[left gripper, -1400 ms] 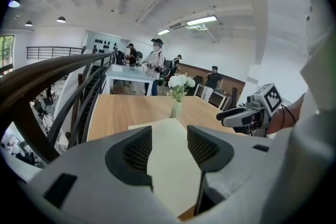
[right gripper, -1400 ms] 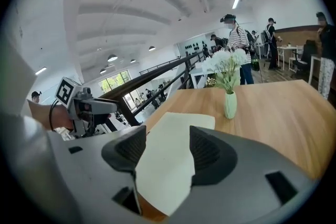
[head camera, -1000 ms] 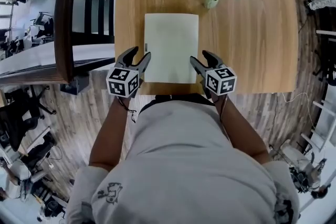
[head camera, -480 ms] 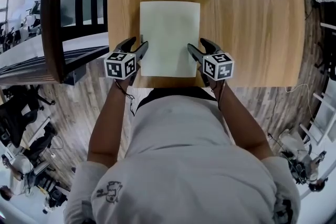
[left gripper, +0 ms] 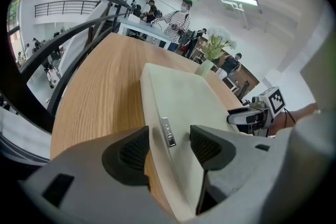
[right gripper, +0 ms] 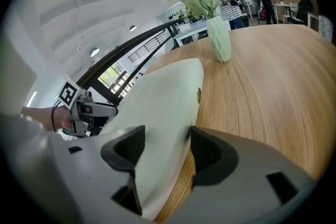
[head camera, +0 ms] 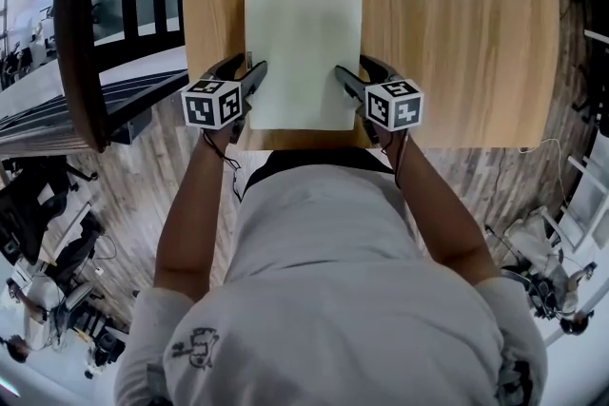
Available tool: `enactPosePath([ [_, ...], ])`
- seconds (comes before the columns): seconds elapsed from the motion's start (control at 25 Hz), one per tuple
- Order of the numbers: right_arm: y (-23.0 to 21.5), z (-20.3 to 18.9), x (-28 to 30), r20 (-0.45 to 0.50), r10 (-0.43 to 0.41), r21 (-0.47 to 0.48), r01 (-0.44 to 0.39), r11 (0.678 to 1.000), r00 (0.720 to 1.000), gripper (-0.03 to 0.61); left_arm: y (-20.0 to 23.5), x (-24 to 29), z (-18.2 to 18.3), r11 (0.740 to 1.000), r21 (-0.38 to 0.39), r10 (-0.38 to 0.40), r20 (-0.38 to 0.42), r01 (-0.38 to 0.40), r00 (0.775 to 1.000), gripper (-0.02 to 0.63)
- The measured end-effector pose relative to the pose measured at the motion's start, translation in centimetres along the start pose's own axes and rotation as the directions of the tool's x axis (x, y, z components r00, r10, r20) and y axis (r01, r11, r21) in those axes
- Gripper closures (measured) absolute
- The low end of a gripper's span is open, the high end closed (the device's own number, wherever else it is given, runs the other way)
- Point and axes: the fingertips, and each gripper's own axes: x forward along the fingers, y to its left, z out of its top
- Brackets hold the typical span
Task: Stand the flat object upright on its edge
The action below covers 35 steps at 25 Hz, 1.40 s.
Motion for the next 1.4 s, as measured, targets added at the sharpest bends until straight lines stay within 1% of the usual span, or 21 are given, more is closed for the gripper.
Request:
enactPosePath([
  [0.32,0.0,0.0,0.0,-0.014,0.001,-0.002,-0.001,1.0,1.0,0.302,-0.2,0.4,0.0,1.0,0.018,-0.014,-0.025,0.015,1.0,0.382],
  [0.52,0.2,0.1,-0.1,-0.01,-0.008,-0.007,0.008,1.0,1.0,0.311,-0.2,0.3,0.0,0.999,0.047,0.007,-0.035,-0.005,0.999,0.385],
  [0.68,1.1,0.2,-0.4,-0.001,-0.03,-0.011,0.03,0.999,1.0,0.318,-0.3,-0.5,0.0,0.997,0.069,0.021,-0.025,-0.02,0.999,0.391],
  [0.8,1.3,0.3,-1.2,0.023,-0.057,-0.01,0.057,0.998,0.998,0.325,-1.0,-1.1,0.3,0.995,0.092,0.024,0.001,-0.024,1.0,0.394],
  [0.92,2.0,0.7,-2.4,0.056,-0.077,-0.033,0.079,0.996,0.996,0.328,-1.9,-2.2,0.7,0.992,0.124,0.029,0.031,-0.032,0.999,0.396],
  [1.08,3.5,1.9,-4.1,0.12,-0.101,-0.085,0.112,0.99,0.988,0.336,-3.0,-4.3,1.8,0.978,0.197,0.049,0.092,-0.066,0.995,0.396],
  [1.24,5.1,3.5,-6.2,0.206,-0.136,-0.123,0.164,0.979,0.969,0.341,-4.3,-6.6,3.4,0.963,0.249,0.062,0.162,-0.102,0.985,0.396],
  [1.4,6.8,5.3,-8.0,0.287,-0.147,-0.164,0.2,0.966,0.947,0.342,-5.5,-9.0,5.7,0.943,0.295,0.076,0.251,-0.151,0.965,0.396],
])
